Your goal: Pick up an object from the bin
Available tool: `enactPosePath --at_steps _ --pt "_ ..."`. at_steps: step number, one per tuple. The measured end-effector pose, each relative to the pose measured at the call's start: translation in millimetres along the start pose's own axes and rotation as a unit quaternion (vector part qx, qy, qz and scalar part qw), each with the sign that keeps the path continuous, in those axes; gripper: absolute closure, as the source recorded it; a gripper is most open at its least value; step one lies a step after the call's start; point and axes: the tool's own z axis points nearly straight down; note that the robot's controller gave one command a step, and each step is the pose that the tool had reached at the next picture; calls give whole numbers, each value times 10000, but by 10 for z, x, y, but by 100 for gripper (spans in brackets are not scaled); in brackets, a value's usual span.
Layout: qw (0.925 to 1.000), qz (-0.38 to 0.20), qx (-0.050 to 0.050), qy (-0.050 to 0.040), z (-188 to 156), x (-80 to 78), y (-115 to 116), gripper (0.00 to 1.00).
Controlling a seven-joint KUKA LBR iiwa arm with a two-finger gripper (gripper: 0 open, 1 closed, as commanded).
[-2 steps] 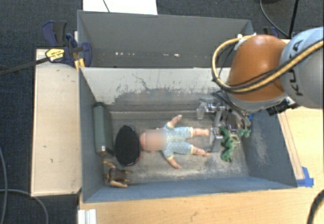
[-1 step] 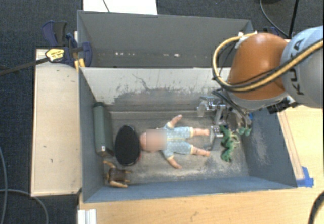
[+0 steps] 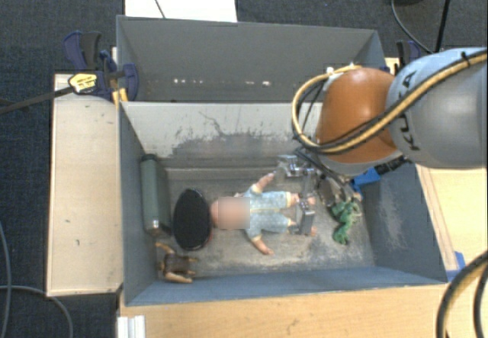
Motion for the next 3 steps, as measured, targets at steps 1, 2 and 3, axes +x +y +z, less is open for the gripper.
enactPosePath --at_steps 1,2,3 --pt "9977 -679 -5 34 71 -26 152 0" --pt "9970 -776 -4 5 -73 -50 192 0" --pt "9915 -1300 -4 5 579 -46 261 0"
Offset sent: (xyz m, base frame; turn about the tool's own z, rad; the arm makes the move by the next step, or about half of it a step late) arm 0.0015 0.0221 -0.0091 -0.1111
